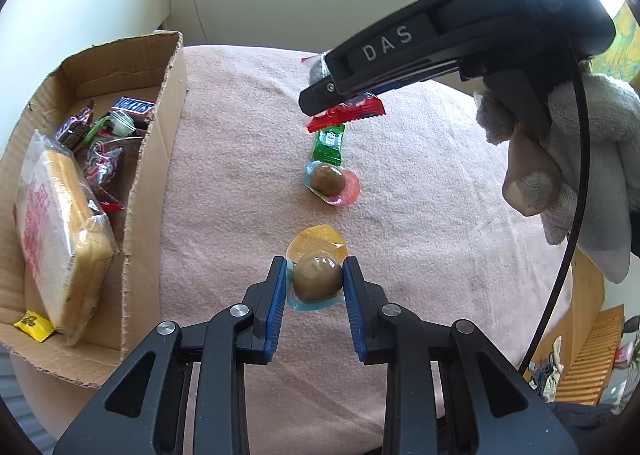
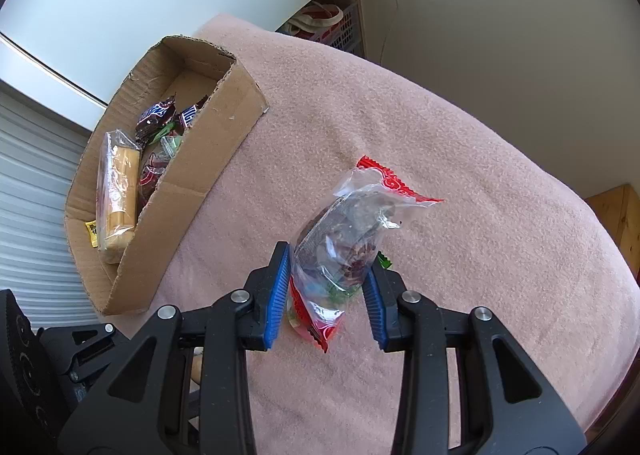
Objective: Organize snacks
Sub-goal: 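Carry the chocolate candy and clear bag with both tools over the box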
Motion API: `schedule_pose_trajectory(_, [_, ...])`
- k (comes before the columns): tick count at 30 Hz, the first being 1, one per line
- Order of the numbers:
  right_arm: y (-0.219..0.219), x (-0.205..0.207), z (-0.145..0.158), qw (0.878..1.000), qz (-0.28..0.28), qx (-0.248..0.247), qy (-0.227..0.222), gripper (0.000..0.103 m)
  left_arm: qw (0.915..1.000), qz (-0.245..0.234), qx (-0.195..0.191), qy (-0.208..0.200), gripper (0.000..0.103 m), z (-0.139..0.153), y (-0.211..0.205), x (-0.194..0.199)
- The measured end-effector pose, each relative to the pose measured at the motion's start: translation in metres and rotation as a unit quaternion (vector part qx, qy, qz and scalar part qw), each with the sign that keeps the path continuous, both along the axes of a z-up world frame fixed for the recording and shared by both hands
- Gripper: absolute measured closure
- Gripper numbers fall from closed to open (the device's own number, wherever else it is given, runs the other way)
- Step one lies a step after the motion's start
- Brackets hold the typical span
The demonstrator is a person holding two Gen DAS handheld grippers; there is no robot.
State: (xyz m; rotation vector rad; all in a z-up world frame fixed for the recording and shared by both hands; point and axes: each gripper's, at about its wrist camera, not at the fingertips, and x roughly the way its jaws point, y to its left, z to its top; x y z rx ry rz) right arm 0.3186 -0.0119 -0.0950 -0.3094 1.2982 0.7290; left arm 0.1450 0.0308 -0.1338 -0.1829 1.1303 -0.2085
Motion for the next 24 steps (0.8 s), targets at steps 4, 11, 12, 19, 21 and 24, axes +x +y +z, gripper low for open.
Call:
schedule_pose_trajectory(4, [0.000, -0.005, 0.008, 1.000, 0.007, 0.001, -0.006, 0.067, 0.9999, 0.011, 0.003, -0.007, 0.076, 0.007, 0.010, 0.000])
schedule_pose_trajectory(11, [0.006, -0.011, 0.029, 1.000, 0.019, 0.009, -0.017, 0.067, 0.9992, 0.032, 0.009, -0.023, 0.077, 0.030, 0.030, 0.000])
schedule_pose_trajectory(12, [0.008, -0.012, 0.032, 1.000, 0.021, 0.011, -0.019, 0.067, 0.9990, 0.034, 0.010, -0.025, 0.077, 0.031, 0.032, 0.001])
schedule_pose_trajectory(19, [0.026, -0.017, 0.044, 0.999, 0.038, 0.018, -0.025, 0.067, 0.9978, 0.053, 0.017, -0.037, 0.077, 0.043, 0.055, -0.002])
schedule_pose_trajectory(21, [0.033, -0.018, 0.046, 0.999, 0.044, 0.018, -0.026, 0.067, 0.9973, 0.059, 0.019, -0.040, 0.077, 0.047, 0.063, -0.002])
schedule_pose_trajectory(24, [0.046, -0.022, 0.046, 0.998, 0.054, 0.019, -0.028, 0.067, 0.9964, 0.070, 0.023, -0.042, 0.077, 0.048, 0.074, -0.002])
